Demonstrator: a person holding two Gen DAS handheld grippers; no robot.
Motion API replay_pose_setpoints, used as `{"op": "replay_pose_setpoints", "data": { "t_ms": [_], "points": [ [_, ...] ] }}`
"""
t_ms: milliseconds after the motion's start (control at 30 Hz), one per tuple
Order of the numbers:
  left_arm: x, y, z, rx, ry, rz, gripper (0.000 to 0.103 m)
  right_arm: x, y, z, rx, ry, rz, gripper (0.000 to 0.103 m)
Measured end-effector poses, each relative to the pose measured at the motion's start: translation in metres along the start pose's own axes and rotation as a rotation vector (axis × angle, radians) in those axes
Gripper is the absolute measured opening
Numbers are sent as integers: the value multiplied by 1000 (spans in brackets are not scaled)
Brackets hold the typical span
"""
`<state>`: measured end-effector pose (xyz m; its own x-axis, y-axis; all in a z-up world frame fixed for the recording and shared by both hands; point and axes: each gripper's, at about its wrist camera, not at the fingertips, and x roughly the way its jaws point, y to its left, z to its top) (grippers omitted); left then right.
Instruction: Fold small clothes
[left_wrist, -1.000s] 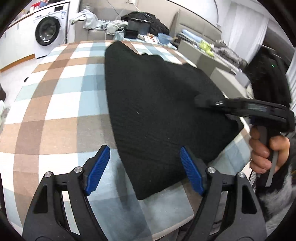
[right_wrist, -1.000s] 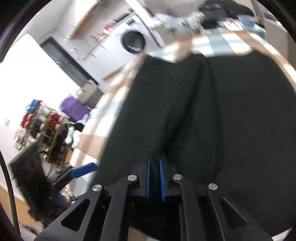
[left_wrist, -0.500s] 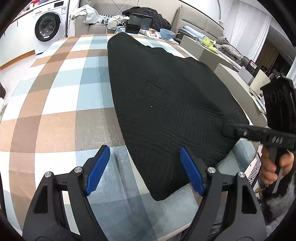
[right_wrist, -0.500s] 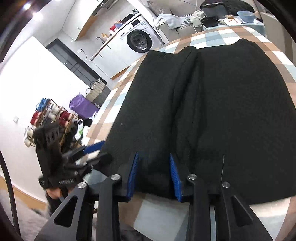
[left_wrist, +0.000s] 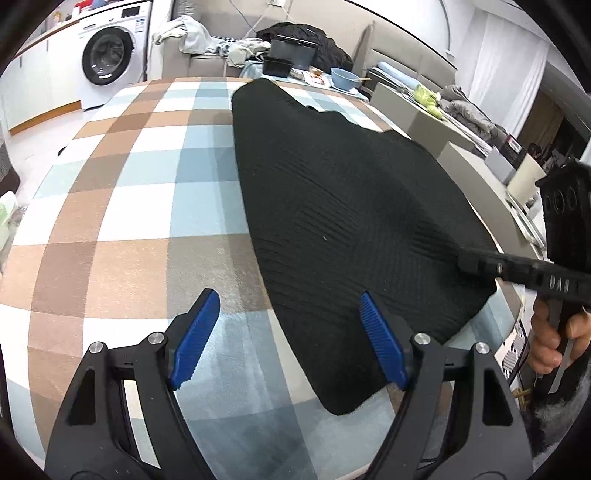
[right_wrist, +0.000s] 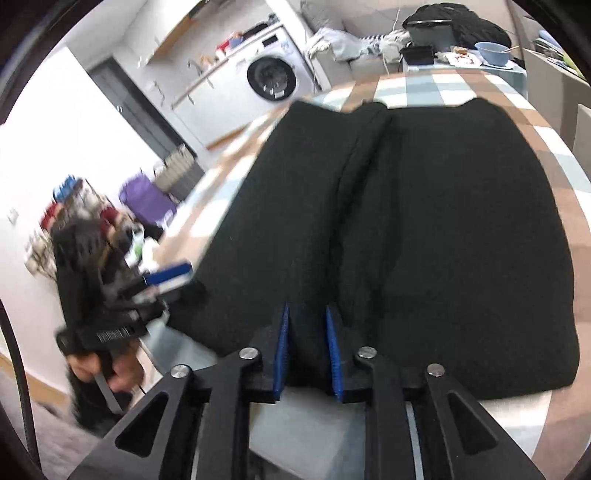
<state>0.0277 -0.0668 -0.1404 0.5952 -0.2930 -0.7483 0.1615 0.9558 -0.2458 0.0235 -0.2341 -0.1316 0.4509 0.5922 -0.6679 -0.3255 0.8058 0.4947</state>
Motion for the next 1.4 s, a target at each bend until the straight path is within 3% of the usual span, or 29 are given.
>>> {"op": "replay_pose_setpoints", "data": {
  "t_ms": [333, 367, 400, 433, 500, 567, 667, 767, 900, 1033, 1167, 1200, 1233, 1333, 1400],
  "points": [
    [-1, 12, 27, -30, -51, 63, 76, 76, -38, 95, 196, 55, 20, 22],
    [0, 12, 29, -30, -53, 66, 76, 79, -38, 101, 196, 48, 17, 21],
    [1, 12, 30, -31, -53, 67, 76, 80, -36, 108, 192, 45, 7, 13],
    [1, 13, 31, -31, -53, 68, 76, 78, -30, 116, 157, 25, -1, 7],
    [3, 13, 32, -32, -60, 69, 76, 61, -15, 127, 83, -91, 36, 6],
    [5, 13, 33, -29, -61, 67, 76, 50, -4, 135, 36, -154, -21, 6],
    [10, 12, 34, -36, -49, 60, 76, 73, -13, 149, 26, -71, -136, 6],
    [12, 8, 32, -22, -40, 62, 76, 91, -27, 142, 82, 31, -153, 11],
    [11, 3, 27, 4, -22, 41, 76, 75, -36, 116, 107, 54, -44, 22],
    [7, 0, 19, 22, -2, 1, 76, 48, -37, 68, 118, 72, 74, 24],
    [3, -1, 13, 19, 9, -36, 76, 34, -19, 37, 66, 11, 68, 23],
    [3, -2, 12, 19, 9, -34, 76, 30, -15, 36, 40, -18, 59, 15],
    [3, -3, 12, 16, 12, -33, 76, 26, -12, 34, 30, -36, 60, 14],
    [-3, -6, 14, 16, 5, -36, 76, 6, 6, 27, -7, -111, 126, 12],
    [-8, -8, 15, 25, -6, -39, 76, 1, 10, 22, -16, -107, 86, 12]
  ]
}}
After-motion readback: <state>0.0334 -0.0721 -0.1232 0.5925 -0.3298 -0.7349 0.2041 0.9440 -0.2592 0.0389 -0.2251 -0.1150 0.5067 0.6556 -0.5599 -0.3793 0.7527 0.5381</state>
